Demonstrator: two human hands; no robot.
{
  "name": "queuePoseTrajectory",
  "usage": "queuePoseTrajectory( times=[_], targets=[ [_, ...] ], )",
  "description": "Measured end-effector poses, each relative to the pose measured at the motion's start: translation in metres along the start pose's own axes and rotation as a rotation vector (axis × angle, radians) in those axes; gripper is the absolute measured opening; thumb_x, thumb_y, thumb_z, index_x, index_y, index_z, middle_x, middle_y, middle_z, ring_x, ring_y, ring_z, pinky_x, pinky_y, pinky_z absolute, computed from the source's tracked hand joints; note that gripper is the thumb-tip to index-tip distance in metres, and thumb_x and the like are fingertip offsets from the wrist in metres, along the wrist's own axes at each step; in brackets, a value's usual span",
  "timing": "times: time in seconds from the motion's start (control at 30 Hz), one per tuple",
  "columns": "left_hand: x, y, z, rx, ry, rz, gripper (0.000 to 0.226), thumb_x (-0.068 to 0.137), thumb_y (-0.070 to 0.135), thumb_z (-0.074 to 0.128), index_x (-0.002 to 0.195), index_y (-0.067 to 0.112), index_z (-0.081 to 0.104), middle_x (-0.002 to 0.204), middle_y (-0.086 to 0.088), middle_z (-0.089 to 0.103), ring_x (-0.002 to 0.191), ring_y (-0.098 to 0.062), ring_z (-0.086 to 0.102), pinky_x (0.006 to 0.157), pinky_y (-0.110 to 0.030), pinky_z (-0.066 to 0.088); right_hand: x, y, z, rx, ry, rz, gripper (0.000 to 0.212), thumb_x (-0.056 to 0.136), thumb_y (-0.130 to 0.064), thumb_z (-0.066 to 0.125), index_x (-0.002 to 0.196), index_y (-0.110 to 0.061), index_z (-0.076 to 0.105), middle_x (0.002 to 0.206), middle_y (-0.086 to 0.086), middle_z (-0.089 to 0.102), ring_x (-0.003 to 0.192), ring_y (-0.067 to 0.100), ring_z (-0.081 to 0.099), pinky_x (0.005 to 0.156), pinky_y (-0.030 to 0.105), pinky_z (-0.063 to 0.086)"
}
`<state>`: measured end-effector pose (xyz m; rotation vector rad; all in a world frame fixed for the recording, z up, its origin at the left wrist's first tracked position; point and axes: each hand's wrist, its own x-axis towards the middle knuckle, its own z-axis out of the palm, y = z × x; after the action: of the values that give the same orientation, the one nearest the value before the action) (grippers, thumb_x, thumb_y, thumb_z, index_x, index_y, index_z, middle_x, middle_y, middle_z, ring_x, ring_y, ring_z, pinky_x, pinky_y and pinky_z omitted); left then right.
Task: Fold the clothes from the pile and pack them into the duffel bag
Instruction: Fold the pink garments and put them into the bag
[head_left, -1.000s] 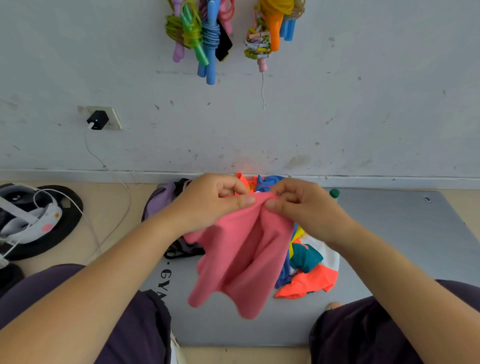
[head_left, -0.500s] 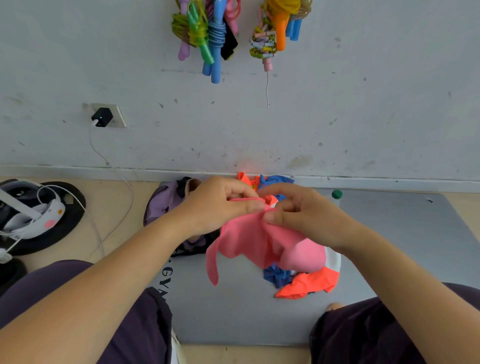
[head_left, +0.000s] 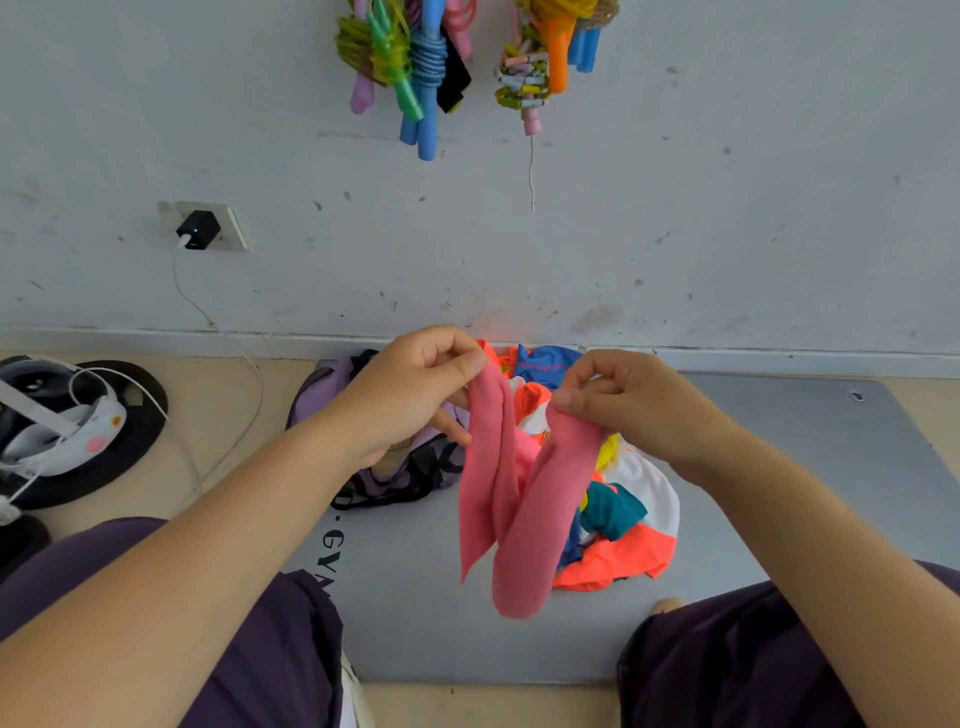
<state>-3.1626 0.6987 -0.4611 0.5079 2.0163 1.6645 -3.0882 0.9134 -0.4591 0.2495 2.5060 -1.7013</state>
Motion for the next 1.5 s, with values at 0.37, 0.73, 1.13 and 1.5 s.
queuePoseTrajectory(
  times=[0.37,0.73,1.13,1.5],
  targets=[
    [0.007,-0.004,0.001,-0.091,0.109,-0.032,0.017,0.098,0.018,0.058,0.087,0.012,0.069,0.071,0.01,0.066,0.067,-0.01,0.065,0.068,-0.038,0.062,-0.007,-0.009,-0.012,0.321,-0.159,0.11,0.007,0.09,-0.006,0.064,0.092,-0.012,0.065,0.07,0.014,0.068,0.057,0.025,0.066,0.055,0.028,0.057],
    [0.003,0.0,0.01,-0.125,0.051,-0.064,0.014,0.096,0.015,0.059,0.088,0.008,0.068,0.076,-0.004,0.063,0.064,-0.015,0.061,0.05,-0.027,0.057,-0.012,-0.013,-0.003,0.15,-0.174,-0.07,0.009,0.089,0.004,0.062,0.096,-0.001,0.066,0.086,0.018,0.075,0.079,0.025,0.073,0.078,0.027,0.058],
    [0.003,-0.001,0.018,-0.128,0.024,-0.102,0.013,0.092,0.017,0.065,0.084,0.007,0.068,0.07,-0.004,0.069,0.064,-0.014,0.068,0.06,-0.026,0.057,-0.031,-0.028,0.016,-0.029,-0.214,-0.243,0.01,0.092,-0.018,0.064,0.083,-0.016,0.062,0.06,0.009,0.052,0.056,0.01,0.042,0.054,0.023,0.036],
    [-0.004,0.004,0.024,-0.41,-0.16,-0.111,0.024,0.084,0.019,0.061,0.101,0.006,0.072,0.094,-0.012,0.075,0.089,-0.02,0.072,0.076,-0.03,0.059,-0.024,-0.017,0.021,-0.271,0.221,-0.402,0.004,0.088,-0.012,0.068,0.086,-0.016,0.069,0.067,-0.002,0.063,0.062,0.018,0.053,0.06,0.02,0.043]
  ],
)
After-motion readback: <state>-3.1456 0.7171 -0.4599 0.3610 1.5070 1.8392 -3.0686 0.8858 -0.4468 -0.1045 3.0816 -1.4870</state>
